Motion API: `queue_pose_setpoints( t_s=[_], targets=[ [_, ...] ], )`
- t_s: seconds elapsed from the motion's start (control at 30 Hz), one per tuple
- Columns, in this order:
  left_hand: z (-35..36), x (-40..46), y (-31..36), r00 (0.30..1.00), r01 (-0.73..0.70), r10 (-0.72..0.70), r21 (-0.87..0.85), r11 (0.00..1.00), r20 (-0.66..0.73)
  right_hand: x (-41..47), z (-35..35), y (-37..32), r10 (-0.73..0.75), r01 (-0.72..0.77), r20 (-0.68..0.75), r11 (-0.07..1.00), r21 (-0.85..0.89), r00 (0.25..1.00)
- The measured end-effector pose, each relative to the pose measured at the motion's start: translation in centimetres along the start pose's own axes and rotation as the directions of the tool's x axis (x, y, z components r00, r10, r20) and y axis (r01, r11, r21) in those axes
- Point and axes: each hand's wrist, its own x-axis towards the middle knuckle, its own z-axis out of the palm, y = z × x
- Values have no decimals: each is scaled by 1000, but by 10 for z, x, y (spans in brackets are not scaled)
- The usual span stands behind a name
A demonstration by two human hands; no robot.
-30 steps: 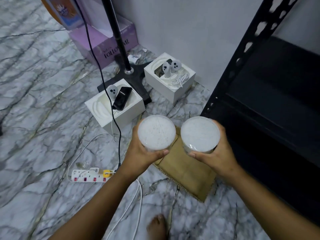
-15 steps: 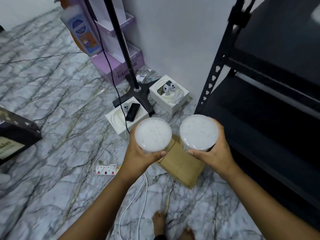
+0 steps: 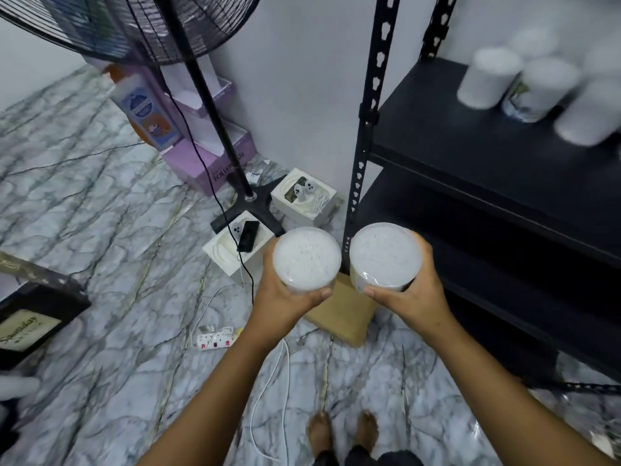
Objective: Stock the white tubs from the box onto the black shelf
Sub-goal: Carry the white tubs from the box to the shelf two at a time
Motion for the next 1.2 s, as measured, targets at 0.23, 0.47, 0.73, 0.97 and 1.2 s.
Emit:
queue_pose_setpoints(
  t_s=[0.23, 0.47, 0.73, 0.97, 1.2],
  targets=[
    [40, -19, 44, 997, -47, 45, 28, 999, 66, -47, -46, -33, 15, -11, -131, 1000, 26, 991],
    [130, -35, 70, 984, -89, 82, 38, 995, 161, -87, -134, -47, 6, 12, -242, 997, 73, 970],
    [264, -55, 90, 965, -100, 99, -8, 995, 245, -125, -264, -37, 0, 0, -344, 1000, 2, 939],
    [355, -57, 110, 935, -154, 141, 14, 988, 326, -139, -352, -35, -31, 7, -446, 998, -56, 894],
    [409, -33, 119, 911, -217, 189, 36, 975, 367, -123, -403, -23, -31, -3, -536, 998, -63, 844]
  ],
)
